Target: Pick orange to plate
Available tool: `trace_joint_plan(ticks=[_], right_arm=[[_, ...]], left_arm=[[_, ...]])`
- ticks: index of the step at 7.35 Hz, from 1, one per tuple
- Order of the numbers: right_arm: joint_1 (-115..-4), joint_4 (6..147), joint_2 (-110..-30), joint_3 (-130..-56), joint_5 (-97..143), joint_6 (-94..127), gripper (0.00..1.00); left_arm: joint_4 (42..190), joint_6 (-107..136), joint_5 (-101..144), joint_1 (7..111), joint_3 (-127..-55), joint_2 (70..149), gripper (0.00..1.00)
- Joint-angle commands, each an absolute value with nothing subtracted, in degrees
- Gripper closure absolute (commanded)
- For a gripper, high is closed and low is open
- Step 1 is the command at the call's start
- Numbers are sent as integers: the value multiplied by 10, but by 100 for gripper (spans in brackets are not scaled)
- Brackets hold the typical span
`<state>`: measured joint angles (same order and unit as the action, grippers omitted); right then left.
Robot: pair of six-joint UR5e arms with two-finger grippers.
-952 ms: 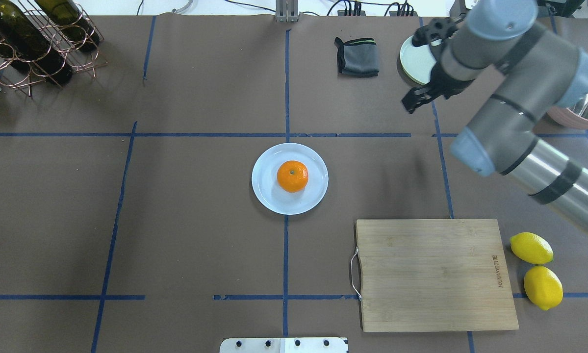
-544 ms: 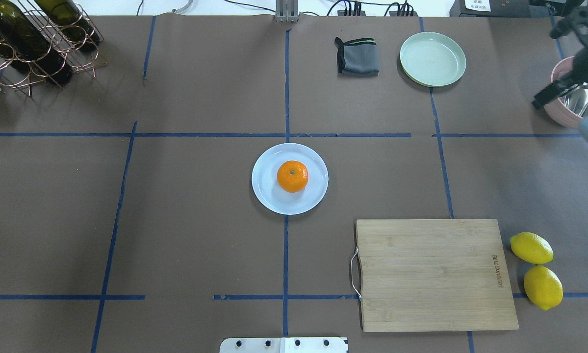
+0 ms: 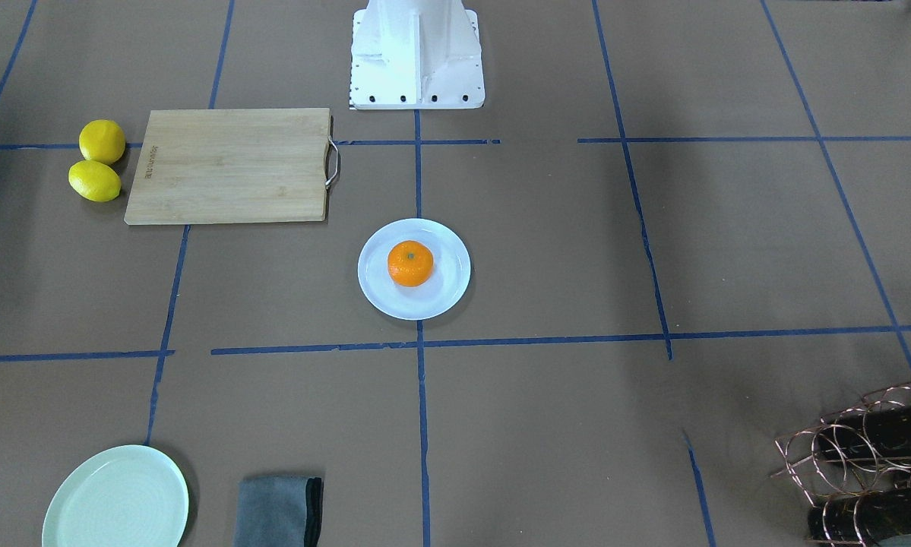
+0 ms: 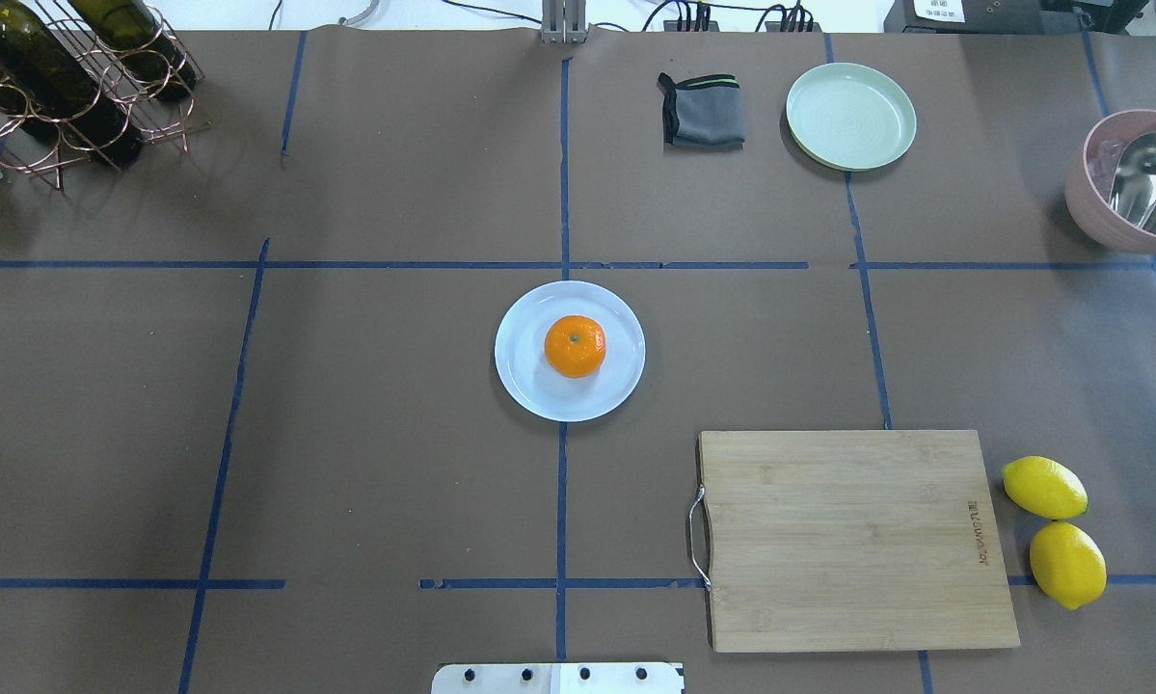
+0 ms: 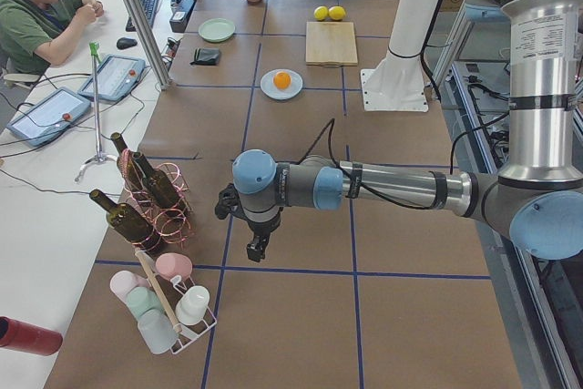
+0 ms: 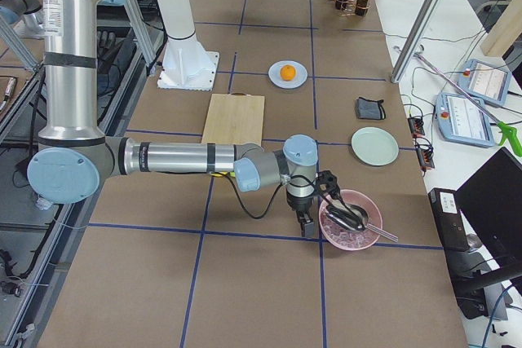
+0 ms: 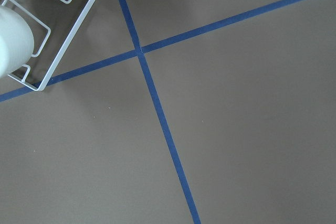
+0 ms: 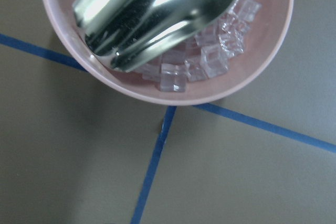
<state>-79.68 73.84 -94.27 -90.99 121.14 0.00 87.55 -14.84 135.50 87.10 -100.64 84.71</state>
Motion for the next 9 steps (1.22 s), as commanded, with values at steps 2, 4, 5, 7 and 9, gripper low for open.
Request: trace_joint_plan(ticks=[2,4,5,7,9], right_arm=[[-819,739,-940,-889,1225,-3,0],[-824,743,-937,-888,1287,-3,0],[-839,757,-935,-892,1295,-3,0],[-846,819,-922,-919,1289,-4,0],[-846,816,-928,-918,1277,-3,0]], left_arm=[[877,-148,1354,871,-998,847,0],[877,-148,1354,872,-1001,846,0],[877,-149,1354,872,-1002,846,0],[878,-148,1355,872,-1002,847,0],[877,-148,1355,872,-1005,847,0]])
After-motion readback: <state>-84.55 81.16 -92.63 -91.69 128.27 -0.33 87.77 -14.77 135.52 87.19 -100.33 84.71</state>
